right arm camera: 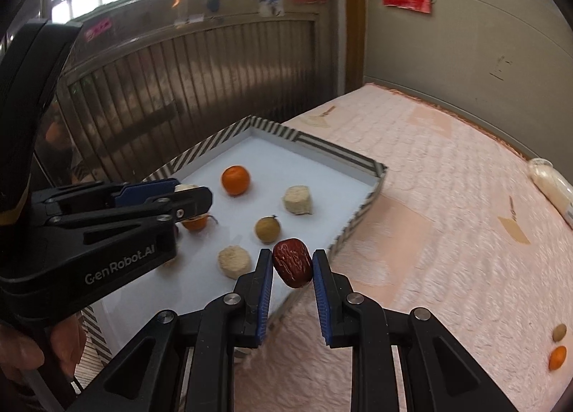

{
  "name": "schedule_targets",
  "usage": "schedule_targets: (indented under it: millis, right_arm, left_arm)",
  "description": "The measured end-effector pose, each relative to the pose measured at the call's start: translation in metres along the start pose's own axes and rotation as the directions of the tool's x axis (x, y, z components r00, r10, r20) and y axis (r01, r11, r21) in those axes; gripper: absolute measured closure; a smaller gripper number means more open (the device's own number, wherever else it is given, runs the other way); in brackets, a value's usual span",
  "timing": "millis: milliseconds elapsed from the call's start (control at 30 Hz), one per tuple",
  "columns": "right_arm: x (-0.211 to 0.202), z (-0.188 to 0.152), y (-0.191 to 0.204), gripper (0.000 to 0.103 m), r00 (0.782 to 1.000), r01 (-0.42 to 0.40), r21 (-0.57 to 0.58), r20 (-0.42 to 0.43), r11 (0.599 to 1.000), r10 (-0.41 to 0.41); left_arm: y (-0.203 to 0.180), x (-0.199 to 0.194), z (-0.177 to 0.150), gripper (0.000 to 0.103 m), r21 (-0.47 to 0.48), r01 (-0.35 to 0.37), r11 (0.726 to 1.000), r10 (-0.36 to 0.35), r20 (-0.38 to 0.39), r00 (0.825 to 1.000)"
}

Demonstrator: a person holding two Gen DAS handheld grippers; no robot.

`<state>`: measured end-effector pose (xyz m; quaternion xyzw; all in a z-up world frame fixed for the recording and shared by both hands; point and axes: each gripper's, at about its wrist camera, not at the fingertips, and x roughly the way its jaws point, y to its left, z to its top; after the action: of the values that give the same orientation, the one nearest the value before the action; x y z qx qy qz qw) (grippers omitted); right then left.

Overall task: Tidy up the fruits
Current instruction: 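Carry the cake and red date into the tray and open both tools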

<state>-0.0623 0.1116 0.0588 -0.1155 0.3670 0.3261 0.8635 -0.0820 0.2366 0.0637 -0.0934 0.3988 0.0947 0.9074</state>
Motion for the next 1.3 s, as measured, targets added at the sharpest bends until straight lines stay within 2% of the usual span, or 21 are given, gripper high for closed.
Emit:
schedule_targets:
  millis: [967, 1300]
  right_arm:
    - [0.057, 0.013, 0.013, 0.082, 0.994, -0.013, -0.052, -0.108, 0.999, 0.007]
    - [0.064, 0.014, 0.014, 0.081, 0.994, -0.012, -0.054, -0.107, 0.998, 0.006]
  left_arm:
    - [0.007, 0.032, 0.006, 0.073, -0.011, -0.018, 1.0, 0.017, -0.054, 0.998]
    - [0.005, 0.034, 0.005, 0.072, -0.007, -0.022, 1.0, 0.022, -0.056, 0.998]
